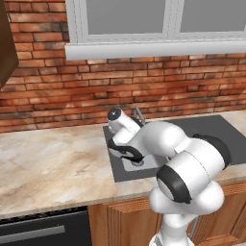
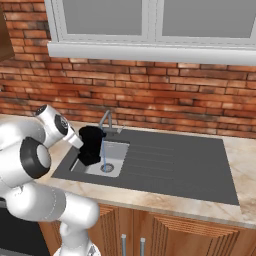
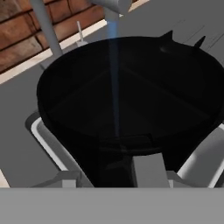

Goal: Turn on the sink faucet and place the jug under the water for a few seconds to fill it up.

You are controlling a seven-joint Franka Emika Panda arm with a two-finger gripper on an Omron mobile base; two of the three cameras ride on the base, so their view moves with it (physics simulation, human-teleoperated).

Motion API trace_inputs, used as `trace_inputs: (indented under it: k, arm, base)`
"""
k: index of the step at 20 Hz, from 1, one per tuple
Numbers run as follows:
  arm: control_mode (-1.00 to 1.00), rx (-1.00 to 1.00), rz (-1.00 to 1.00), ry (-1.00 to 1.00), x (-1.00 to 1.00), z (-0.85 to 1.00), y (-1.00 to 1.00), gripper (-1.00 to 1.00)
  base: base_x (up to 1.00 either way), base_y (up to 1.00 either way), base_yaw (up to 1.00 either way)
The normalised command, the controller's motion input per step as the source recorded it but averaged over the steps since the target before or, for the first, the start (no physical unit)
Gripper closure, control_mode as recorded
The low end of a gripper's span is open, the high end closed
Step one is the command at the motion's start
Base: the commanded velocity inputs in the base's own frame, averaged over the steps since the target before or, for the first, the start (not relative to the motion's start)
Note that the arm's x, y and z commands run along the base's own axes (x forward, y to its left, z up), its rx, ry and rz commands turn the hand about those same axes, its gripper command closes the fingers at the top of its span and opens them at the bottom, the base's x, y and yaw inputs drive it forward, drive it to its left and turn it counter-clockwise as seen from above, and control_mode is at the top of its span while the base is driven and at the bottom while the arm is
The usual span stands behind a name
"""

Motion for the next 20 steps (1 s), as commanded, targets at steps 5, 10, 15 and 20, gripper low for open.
trace_inputs:
  k: [5,10,15,20]
  arm:
    - [-1.00,0.00,0.00,0.00,0.13,0.00,0.00,1.00]
    - [-1.00,0.00,0.00,0.00,0.14,-0.05,0.00,1.00]
    - [-1.00,0.01,0.00,0.00,0.15,-0.09,0.00,1.00]
    - [-1.00,0.04,0.00,0.00,0.19,-0.04,-0.07,1.00]
  base:
    - [0.00,0.00,0.00]
    - [0.00,0.00,0.00]
    - [0.00,0.00,0.00]
    - [0.00,0.00,0.00]
